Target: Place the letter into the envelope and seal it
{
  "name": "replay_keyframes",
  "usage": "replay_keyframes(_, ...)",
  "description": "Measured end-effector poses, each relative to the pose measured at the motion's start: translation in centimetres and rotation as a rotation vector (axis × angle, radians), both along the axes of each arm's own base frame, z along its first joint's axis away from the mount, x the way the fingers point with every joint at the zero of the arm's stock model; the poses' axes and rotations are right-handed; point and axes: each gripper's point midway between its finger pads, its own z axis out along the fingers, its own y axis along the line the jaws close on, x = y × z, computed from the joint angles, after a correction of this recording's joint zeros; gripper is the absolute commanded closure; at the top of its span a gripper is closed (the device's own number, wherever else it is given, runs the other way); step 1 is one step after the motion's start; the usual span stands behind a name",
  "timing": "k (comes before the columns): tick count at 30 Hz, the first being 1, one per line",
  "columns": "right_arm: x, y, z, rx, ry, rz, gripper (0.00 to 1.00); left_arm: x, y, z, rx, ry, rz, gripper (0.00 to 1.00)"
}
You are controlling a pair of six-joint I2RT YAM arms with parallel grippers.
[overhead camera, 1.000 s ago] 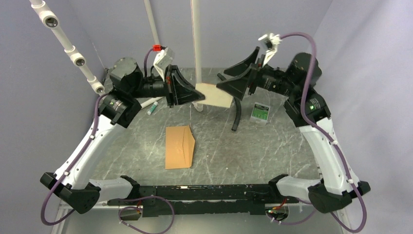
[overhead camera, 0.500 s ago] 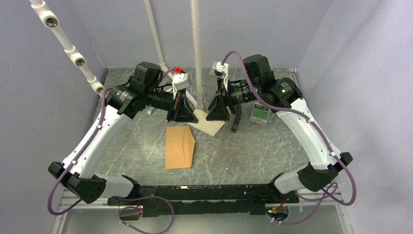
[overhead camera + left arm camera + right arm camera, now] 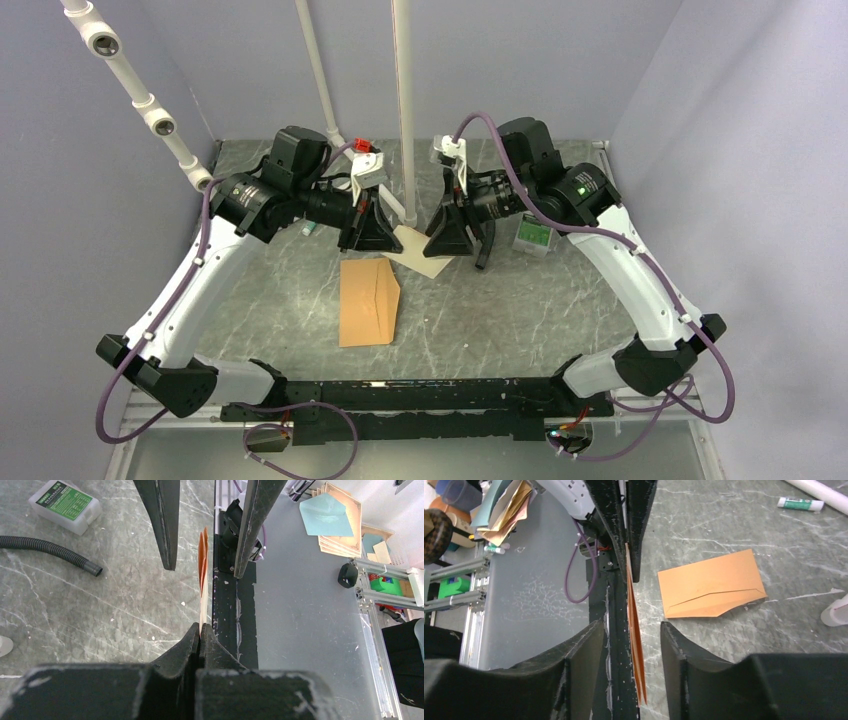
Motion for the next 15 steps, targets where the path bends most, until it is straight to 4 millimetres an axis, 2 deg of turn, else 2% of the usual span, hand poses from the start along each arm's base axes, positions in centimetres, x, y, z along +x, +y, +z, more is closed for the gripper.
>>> replay_keyframes(5,-0.5,0.5,-0.3,0.002,0.023,0.029,0.65,0.0,0.0,0.1,-0.002,-0.003,0.0,0.98)
replay_keyframes(6,-0.6,0.6,-0.3,0.004,0.026,0.034,0.71,0.0,0.0,0.1,-0.004,-0.006,0.001,0.98)
replay_keyframes(7,-0.6,0.7,-0.3,0.005,0.027,0.036,0.9,0.0,0.0,0.2,-0.007,-0.01,0.002,0.98)
replay_keyframes(8,-0.7,0.7,-0.3,0.008,0.029,0.041,1.0,0.0,0.0,0.4,-0.011,-0.015,0.003,0.98)
replay_keyframes(9,-0.7,0.8,-0.2,0.013,0.027,0.043,1.0,0.0,0.0,0.5,-0.014,-0.017,0.006,0.97)
replay_keyframes(10,-0.7,0.9,-0.2,0.017,0.029,0.044,1.0,-0.1,0.1,0.8,-0.019,-0.021,0.011,0.93)
replay_keyframes(12,-0.4,1.2,-0.1,0.031,0.028,0.035,1.0,0.0,0.3,1.0,-0.02,-0.038,0.037,0.69)
replay_keyframes(14,0.1,1.6,-0.5,0.047,0.034,0.005,1.0,0.4,0.6,1.2,-0.013,-0.059,0.087,0.34)
replay_keyframes(15,0.5,1.8,-1.1,0.052,0.047,-0.026,1.0,0.8,0.9,1.1,-0.004,-0.064,0.131,0.22)
